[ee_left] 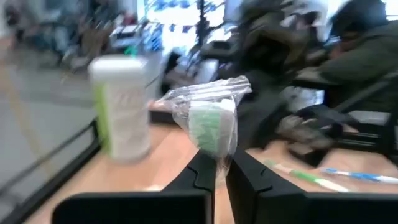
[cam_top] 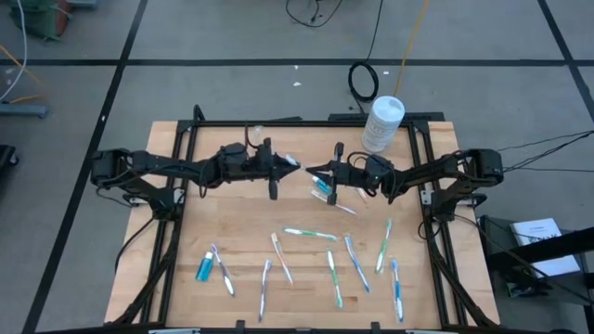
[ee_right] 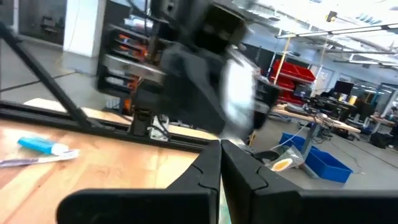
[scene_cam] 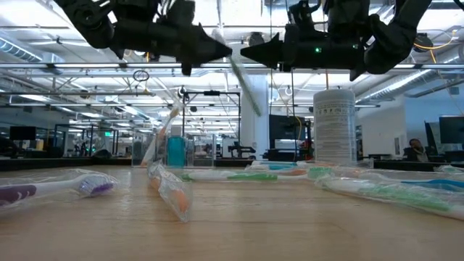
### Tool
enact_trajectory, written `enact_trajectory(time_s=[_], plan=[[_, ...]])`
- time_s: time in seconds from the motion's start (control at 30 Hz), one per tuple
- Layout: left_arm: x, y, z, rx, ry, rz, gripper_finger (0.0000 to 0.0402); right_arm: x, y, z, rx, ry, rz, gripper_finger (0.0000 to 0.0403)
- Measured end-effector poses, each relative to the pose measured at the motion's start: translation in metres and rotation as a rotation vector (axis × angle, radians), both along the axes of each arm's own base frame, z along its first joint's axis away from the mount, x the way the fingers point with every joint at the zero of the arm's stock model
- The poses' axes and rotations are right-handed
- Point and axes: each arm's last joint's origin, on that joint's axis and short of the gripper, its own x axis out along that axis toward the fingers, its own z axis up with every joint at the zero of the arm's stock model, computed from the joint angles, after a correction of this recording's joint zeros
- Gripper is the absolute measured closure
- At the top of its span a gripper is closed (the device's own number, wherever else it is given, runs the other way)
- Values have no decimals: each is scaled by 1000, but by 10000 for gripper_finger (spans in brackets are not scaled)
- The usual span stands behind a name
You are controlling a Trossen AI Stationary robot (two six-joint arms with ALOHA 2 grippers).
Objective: Pick & Place toothbrushing station
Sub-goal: Put the green toothbrush into the transparent organizer
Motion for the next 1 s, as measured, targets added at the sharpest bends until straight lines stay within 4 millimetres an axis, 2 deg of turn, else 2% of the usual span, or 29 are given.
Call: enact_trajectory(time_s=[0.1, 0.27, 0.4, 0.5, 0.6, 0.73, 0.87, 1.0], plan=[[-3, 6, -1, -44, 16, 47, 373, 0, -1, -4, -2, 38, -42, 388], [-9, 21, -2, -75, 44, 105, 394, 0, -6, -9, 21, 96, -209, 362], [-19, 35, 5, -126, 32, 185, 384, -1, -8, -12, 26, 119, -265, 336], [-30, 45, 17, -129, 86, 216, 389, -1, -9, -14, 27, 138, -264, 319], [-44, 54, 39, -159, 171, 242, 395, -1, -9, -15, 26, 153, -265, 307], [-54, 58, 55, -198, 323, 269, 382, -1, -9, -15, 21, 156, -264, 300], [-51, 57, 47, -217, 396, 267, 387, -1, -8, -15, 21, 156, -261, 298], [-39, 57, 27, -239, 465, 254, 395, -1, -8, -15, 21, 156, -261, 298]])
